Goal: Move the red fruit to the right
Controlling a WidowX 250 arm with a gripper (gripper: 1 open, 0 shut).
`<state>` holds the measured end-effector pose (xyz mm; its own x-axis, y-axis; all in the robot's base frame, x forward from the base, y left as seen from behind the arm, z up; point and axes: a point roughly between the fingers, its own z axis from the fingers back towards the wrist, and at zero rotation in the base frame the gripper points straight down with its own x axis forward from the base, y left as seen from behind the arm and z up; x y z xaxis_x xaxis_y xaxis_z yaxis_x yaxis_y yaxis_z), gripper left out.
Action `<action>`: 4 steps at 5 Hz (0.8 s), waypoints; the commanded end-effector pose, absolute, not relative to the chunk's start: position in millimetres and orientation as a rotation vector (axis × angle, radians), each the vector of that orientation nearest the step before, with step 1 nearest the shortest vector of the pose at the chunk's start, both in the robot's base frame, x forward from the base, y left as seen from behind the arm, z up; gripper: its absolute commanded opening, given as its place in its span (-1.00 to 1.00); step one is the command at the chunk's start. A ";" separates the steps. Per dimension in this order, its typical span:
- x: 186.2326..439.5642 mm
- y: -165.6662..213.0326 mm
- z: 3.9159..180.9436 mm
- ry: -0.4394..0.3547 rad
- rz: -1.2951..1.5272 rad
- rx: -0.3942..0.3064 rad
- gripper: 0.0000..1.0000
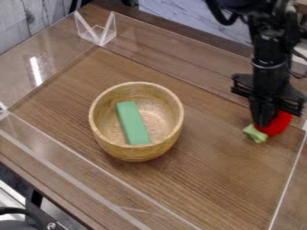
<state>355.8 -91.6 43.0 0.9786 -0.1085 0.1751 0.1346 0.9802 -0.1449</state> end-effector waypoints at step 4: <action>303.4 -80.0 91.1 -0.231 -0.263 -0.199 -1.00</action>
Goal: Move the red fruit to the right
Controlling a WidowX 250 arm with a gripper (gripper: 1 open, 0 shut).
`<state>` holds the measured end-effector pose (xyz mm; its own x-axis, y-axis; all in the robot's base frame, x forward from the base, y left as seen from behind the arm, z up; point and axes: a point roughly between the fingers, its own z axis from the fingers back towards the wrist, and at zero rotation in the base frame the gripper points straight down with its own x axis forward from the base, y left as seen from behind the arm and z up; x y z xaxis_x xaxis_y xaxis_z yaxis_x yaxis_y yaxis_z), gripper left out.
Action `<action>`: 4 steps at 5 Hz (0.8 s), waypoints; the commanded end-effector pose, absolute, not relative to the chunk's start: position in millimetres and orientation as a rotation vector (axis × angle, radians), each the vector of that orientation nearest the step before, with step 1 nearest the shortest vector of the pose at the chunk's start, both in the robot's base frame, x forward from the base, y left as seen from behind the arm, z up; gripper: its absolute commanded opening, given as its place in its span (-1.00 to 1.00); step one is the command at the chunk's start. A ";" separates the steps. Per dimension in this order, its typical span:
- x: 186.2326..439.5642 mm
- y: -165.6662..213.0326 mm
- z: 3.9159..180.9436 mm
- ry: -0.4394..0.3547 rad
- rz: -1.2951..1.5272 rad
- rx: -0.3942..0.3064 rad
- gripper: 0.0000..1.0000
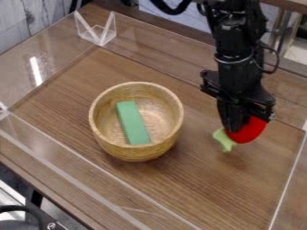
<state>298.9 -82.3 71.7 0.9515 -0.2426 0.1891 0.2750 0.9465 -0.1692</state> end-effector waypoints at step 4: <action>278.0 -82.6 71.7 -0.166 -0.330 -0.236 -1.00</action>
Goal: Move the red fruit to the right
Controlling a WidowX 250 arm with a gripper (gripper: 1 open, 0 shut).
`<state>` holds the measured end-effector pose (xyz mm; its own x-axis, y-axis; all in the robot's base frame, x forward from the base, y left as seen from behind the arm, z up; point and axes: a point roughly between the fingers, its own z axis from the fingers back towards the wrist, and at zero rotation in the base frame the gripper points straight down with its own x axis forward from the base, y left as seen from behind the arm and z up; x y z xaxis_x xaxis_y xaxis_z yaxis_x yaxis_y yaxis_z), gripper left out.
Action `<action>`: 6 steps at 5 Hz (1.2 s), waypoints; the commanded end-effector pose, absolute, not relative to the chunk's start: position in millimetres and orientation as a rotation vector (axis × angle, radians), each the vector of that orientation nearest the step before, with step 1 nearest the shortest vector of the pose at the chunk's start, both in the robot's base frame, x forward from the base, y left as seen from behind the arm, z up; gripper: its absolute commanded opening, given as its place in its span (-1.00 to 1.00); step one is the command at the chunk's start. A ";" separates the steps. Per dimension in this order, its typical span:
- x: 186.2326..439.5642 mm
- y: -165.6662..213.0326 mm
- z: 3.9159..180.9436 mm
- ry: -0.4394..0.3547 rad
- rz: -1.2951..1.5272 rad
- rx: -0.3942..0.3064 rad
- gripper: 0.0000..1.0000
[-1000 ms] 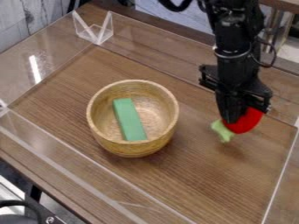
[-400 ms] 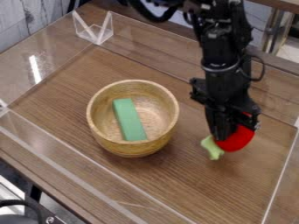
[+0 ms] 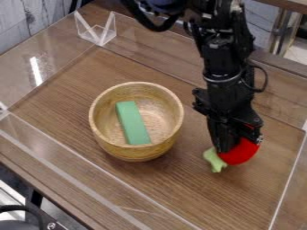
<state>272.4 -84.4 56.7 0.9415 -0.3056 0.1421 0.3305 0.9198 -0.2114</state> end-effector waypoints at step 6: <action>268.5 -85.1 49.2 -0.109 -0.388 -0.214 1.00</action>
<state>264.9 -83.0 41.0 0.9293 -0.3518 0.1122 0.3678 0.9089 -0.1966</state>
